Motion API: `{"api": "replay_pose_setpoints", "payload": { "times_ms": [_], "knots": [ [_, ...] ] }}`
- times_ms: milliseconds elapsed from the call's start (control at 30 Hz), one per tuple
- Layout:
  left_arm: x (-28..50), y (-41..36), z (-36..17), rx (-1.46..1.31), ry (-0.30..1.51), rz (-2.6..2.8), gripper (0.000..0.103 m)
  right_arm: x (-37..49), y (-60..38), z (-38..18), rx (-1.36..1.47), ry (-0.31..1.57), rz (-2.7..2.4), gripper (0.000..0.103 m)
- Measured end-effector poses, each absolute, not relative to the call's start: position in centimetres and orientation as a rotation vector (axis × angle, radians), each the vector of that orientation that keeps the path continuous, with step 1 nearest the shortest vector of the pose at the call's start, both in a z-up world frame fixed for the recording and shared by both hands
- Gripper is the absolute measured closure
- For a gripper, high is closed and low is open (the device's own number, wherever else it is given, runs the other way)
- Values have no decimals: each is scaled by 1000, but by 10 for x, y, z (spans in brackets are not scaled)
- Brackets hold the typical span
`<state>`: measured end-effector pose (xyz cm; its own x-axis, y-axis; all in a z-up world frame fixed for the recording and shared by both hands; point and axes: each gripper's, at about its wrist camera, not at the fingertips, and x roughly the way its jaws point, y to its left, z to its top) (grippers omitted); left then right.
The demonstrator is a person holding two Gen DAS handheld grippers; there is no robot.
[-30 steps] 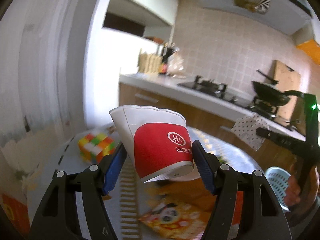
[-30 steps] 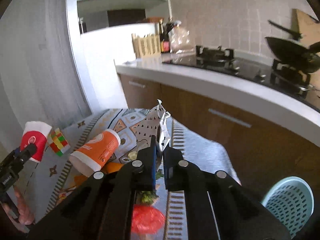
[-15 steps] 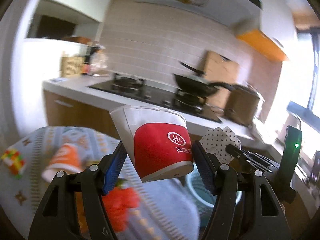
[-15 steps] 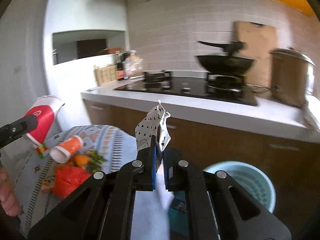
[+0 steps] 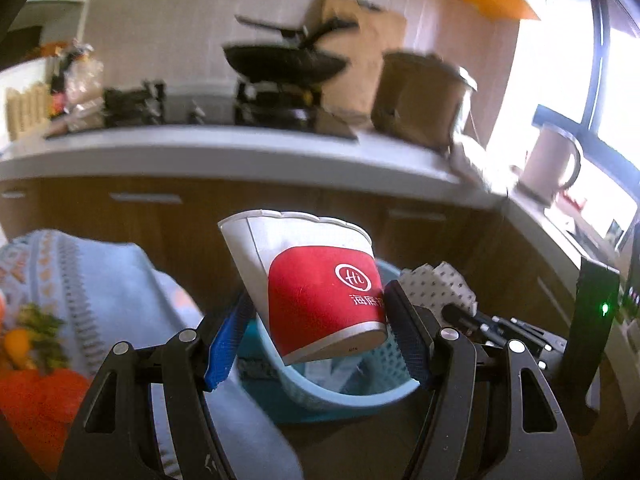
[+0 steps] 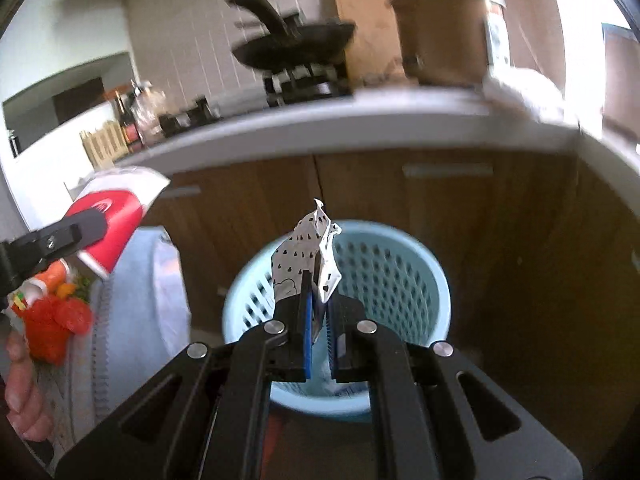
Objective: Collect trash
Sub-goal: 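Carry the cup and bag over the blue basket and open both tools, then move both open tools back over the table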
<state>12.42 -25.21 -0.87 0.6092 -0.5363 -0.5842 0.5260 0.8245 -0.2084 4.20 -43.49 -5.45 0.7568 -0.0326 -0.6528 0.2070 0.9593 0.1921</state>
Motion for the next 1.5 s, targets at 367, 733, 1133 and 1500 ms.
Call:
{"api": "replay_pose_setpoints", "payload": {
  "times_ms": [367, 733, 1133, 1500],
  "knots": [
    [158, -294, -81, -43, 905, -661, 36, 51, -464, -113, 369, 864, -184, 98],
    [150, -275, -61, -82, 859, -629, 22, 57, -460, -110, 392, 868, -151, 79],
    [113, -187, -2, -174, 676, -553, 17, 58, -414, -55, 295, 752, -95, 52],
    [61, -34, 26, -224, 516, -259, 17, 64, -293, 6, 133, 618, 122, 45]
  ]
}}
